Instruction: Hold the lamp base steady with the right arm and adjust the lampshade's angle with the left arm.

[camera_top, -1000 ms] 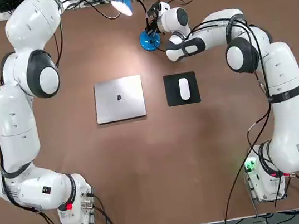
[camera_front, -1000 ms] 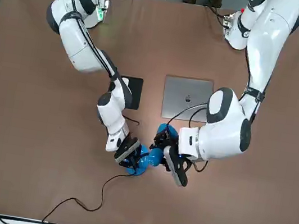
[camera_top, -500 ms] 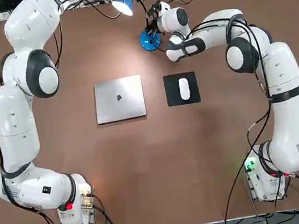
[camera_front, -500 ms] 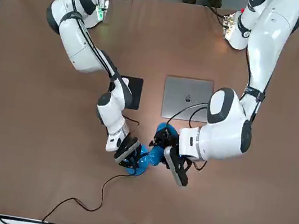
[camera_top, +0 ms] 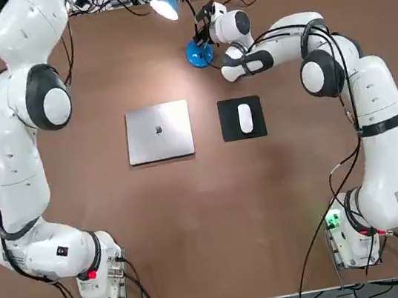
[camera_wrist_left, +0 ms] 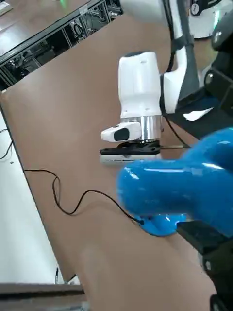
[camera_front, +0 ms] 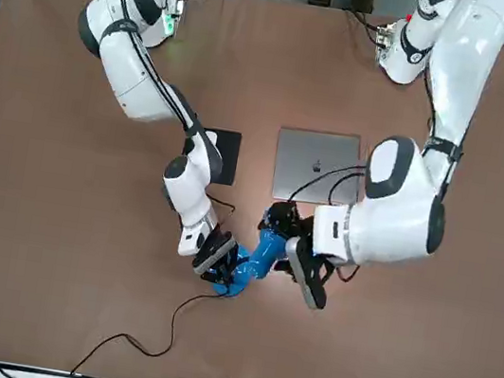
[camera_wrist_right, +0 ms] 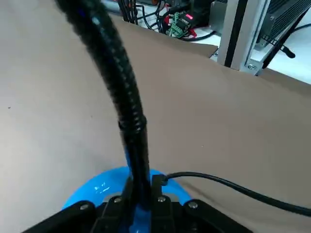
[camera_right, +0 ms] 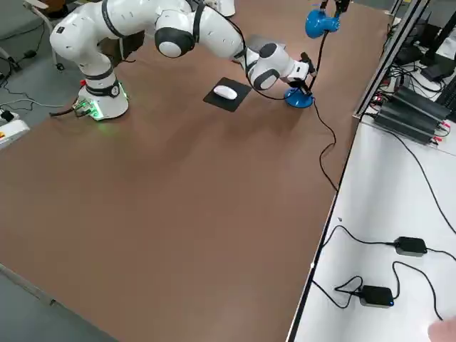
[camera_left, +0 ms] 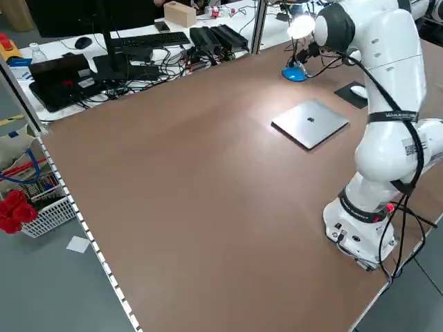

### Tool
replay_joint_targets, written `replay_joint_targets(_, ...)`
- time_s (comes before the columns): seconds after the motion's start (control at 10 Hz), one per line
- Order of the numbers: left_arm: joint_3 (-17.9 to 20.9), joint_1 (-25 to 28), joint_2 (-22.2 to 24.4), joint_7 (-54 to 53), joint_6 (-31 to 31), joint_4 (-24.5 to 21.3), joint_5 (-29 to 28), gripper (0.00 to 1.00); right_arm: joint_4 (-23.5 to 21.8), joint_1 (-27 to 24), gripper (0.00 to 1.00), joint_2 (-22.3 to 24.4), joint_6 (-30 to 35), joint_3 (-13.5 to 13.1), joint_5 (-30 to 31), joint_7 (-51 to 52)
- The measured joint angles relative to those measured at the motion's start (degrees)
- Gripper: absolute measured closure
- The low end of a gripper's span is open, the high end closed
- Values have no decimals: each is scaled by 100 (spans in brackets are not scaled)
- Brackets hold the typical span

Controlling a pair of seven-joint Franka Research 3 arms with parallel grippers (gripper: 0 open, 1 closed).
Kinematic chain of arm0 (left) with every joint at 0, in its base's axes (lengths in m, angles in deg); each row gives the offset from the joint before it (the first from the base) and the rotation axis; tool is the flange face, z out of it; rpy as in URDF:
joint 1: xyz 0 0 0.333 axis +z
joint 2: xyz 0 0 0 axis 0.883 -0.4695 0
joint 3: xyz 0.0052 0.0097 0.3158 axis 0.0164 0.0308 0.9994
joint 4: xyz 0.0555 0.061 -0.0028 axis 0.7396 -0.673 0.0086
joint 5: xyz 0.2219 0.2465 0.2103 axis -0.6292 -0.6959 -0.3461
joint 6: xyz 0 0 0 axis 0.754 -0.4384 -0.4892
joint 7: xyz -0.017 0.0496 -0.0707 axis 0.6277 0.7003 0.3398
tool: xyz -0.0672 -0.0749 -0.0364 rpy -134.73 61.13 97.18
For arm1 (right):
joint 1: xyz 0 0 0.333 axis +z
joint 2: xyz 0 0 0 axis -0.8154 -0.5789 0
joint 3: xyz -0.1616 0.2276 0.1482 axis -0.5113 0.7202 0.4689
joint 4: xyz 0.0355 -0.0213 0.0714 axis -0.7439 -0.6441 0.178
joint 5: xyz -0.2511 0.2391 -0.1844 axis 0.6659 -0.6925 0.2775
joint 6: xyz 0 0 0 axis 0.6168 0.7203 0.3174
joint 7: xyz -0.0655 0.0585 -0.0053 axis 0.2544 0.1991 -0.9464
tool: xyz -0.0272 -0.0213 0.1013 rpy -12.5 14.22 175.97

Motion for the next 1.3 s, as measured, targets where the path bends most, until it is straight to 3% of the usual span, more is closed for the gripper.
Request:
replay_joint_targets(0.2,12,376,403,6,-550,17,-367,0,12,0,71,-1,-4,-37,0,-1)
replay_joint_targets(0.5,28,1120,1148,479,-1477,25,-723,0,81,-5,29,-23,17,-169,-5,-55)
replay_joint_targets(0.6,32,1370,1356,818,-1869,25,-909,0,84,-7,20,-23,24,-196,-5,-119)
replay_joint_targets(0.8,34,1817,1769,1371,-2824,24,-1479,0,90,-8,15,-25,31,-204,-5,-151)
replay_joint_targets(1.0,29,2026,2211,1665,-3819,25,-2482,0,85,-10,0,-10,31,-196,-5,-222)
replay_joint_targets(1.2,27,2245,2524,2005,-3935,-78,-2711,0,-324,-52,0,303,-5,-192,-4,-347)
replay_joint_targets(1.3,28,2443,2550,2013,-3857,-194,-2714,0,-867,-202,0,668,-256,-196,-4,-373)
